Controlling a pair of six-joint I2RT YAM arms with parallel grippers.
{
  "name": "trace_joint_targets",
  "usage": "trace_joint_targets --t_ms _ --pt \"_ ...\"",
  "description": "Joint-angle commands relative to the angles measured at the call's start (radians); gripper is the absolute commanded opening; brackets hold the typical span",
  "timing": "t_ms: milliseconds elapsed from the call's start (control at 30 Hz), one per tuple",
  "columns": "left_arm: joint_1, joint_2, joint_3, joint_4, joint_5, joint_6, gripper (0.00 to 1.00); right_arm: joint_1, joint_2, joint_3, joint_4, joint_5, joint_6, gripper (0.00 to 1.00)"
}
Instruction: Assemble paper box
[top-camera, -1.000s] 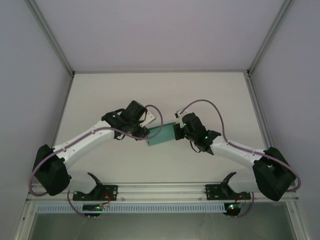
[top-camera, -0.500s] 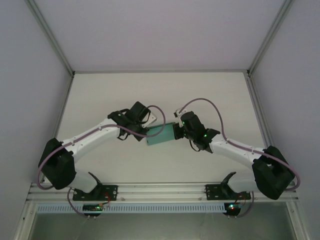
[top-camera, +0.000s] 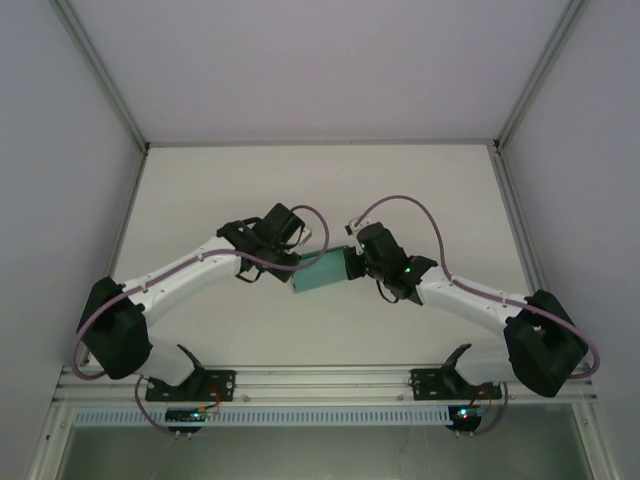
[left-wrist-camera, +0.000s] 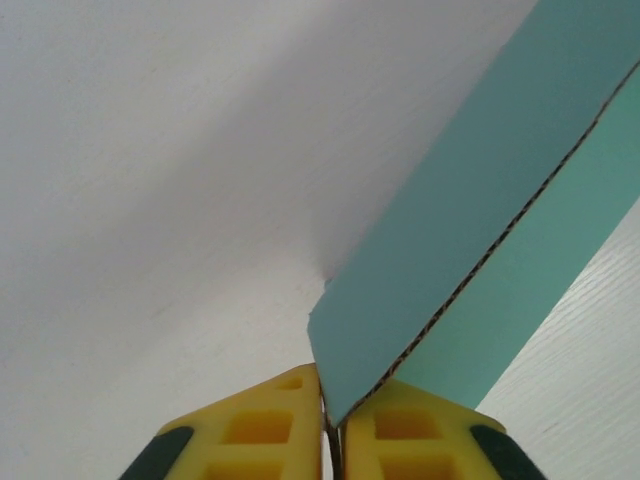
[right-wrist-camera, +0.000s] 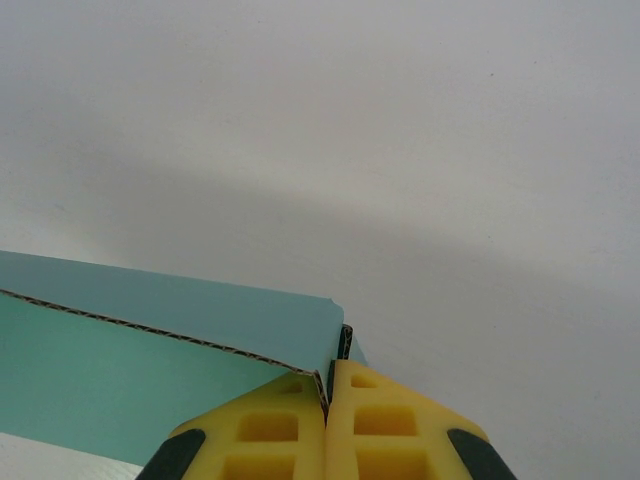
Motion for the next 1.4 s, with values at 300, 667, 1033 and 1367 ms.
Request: trace_joint_targets --t_ms 300,667,1033,1367 --pt "-0.012 0.078 0.083 -0.047 0.061 -0.379 0.00 0.091 0.030 -0.002 -0.253 0.141 0.150 0.00" --pt "-0.010 0.082 0.062 -0.007 0.082 -0.593 0.00 0.177 0.036 -0.005 -0.274 0.255 0.271 0.00" --pt "-0.033 0.064 -0.064 0.071 0.012 -0.612 0.00 0.184 0.033 -0.032 -0.218 0.259 0.259 0.00" --pt "-0.152 -0.051 -0.362 0.274 -0.083 -0.593 0.00 0.189 0.012 -0.154 -0.050 0.222 0.190 0.00"
